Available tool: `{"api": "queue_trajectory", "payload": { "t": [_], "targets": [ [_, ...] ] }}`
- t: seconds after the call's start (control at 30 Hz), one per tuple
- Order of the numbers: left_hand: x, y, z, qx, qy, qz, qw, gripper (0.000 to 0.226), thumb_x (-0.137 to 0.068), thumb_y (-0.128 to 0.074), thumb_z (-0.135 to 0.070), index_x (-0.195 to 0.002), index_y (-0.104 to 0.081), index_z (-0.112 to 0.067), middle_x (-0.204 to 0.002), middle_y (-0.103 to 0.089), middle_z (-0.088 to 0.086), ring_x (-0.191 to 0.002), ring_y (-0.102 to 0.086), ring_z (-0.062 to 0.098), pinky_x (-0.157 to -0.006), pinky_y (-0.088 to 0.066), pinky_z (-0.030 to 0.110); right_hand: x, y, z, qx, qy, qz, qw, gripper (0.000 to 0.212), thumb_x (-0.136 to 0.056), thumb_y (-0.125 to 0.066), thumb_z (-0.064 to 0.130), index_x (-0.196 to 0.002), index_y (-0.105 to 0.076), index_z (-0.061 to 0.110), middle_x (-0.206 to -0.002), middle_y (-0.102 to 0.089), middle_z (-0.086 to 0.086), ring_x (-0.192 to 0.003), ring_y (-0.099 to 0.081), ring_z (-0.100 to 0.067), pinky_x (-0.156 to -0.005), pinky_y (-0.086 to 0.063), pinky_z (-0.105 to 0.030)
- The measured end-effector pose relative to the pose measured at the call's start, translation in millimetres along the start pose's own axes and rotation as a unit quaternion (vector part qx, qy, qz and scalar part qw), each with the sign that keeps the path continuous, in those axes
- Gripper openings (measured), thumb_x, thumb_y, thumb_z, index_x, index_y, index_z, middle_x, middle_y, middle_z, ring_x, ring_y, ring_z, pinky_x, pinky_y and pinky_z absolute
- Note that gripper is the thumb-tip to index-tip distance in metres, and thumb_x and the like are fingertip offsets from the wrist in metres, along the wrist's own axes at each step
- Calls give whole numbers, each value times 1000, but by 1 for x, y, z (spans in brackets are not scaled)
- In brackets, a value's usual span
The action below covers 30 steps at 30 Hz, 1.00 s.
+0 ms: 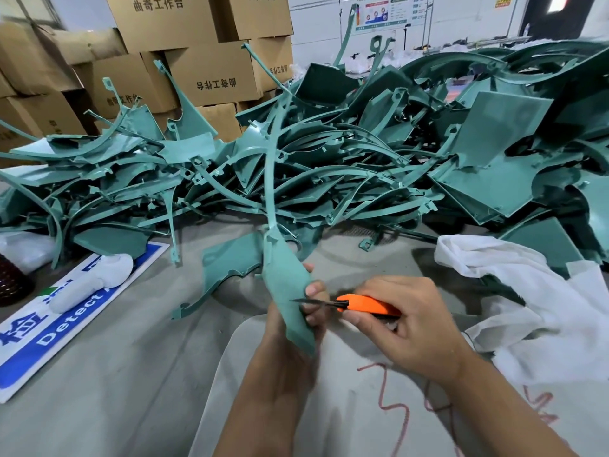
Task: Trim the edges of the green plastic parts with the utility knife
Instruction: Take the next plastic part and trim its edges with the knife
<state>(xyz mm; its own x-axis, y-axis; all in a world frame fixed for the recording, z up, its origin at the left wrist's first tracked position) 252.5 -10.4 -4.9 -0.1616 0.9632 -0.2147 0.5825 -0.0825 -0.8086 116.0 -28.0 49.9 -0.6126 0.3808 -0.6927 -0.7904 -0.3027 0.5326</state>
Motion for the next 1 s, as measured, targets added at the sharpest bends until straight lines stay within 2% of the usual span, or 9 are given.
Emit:
{"api": "queue_trajectory", "payload": {
  "t": [0.03, 0.1, 0.3, 0.4, 0.5, 0.67, 0.8, 0.93, 1.0],
  "targets": [
    [0, 14, 5, 20, 32, -79, 996, 42, -77, -54, -14, -115, -60, 0, -76, -62, 13, -52, -64, 31, -38, -49, 28, 0, 1, -6, 6, -14, -1, 1000, 29, -98, -70, 40, -77, -67, 21, -67, -55, 14, -61, -53, -7, -55, -40, -30],
    [4, 36, -9, -3, 16, -163, 987, 30, -74, -50, -24, -101, -55, -12, -59, -46, 4, -33, -44, 10, -27, -35, 18, 1, 6, -18, 33, -41, -2, 999, 38, -99, -67, 46, -70, -62, 21, -60, -51, 10, -58, -51, -11, -54, -41, -36],
    [16, 49, -27, -142, -66, -319, 935, 15, -101, -36, -17, -97, -50, -18, -58, -43, 1, -36, -39, 10, -34, -32, 15, 14, 25, -67, 263, -218, 7, 940, 39, -91, -61, 65, -81, -62, 28, -69, -55, 12, -68, -55, -16, -57, -40, -35],
    [24, 51, -38, -230, -140, -380, 885, 9, -99, -51, -15, -91, -56, -18, -69, -57, 1, -58, -55, 14, -52, -44, 23, 19, 25, -86, 301, -294, 64, 905, 34, -83, -76, 63, -100, -64, 36, -79, -47, 17, -78, -47, -12, -57, -30, -30],
    [27, 56, -42, -256, -165, -406, 862, 5, -96, -63, -17, -92, -61, -19, -79, -68, -4, -72, -64, 10, -67, -52, 24, 21, 21, -87, 277, -317, 92, 902, 45, -81, -79, 62, -113, -65, 33, -93, -51, 14, -92, -48, -13, -68, -40, -31],
    [26, 56, -31, -247, -147, -404, 868, 9, -94, -68, -23, -99, -61, -19, -77, -75, -6, -68, -72, 11, -62, -58, 29, 5, 73, -35, 315, -217, -101, 918, 22, -90, -75, 45, -95, -69, 24, -94, -62, 7, -96, -49, -16, -82, -45, -35],
    [21, 48, -23, -223, -151, -379, 885, 11, -95, -65, -19, -104, -60, -15, -81, -75, 1, -74, -72, 19, -66, -60, 34, 31, 141, -12, 367, -236, -269, 859, 12, -89, -75, 29, -94, -70, 19, -92, -68, -3, -96, -51, -31, -83, -40, -38],
    [21, 43, -16, -180, -154, -369, 899, 20, -90, -61, -8, -108, -59, -14, -82, -75, 4, -71, -73, 21, -61, -60, 38, 80, 156, -67, 387, -522, -87, 755, 57, -81, -79, 57, -130, -60, 34, -127, -57, -19, -123, -43, -43, -97, -45, -52],
    [21, 42, -14, -145, -154, -367, 906, 24, -88, -62, -4, -110, -59, -13, -88, -75, 9, -71, -74, 23, -60, -60, 39, 92, 136, -79, 351, -550, 5, 758, 78, -76, -83, 62, -144, -48, 45, -132, -48, -18, -125, -42, -42, -100, -47, -50]
  ]
}}
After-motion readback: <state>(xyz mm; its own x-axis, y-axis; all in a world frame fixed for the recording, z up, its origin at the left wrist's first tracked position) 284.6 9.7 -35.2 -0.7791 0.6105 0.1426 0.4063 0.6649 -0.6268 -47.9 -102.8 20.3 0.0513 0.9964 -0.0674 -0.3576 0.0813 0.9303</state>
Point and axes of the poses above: each hand's wrist, its own x-axis away from the middle knuckle, its own y-axis out of the back of the hand, z = x × y, the point moved 9 cm from there along -x, towards the middle knuckle
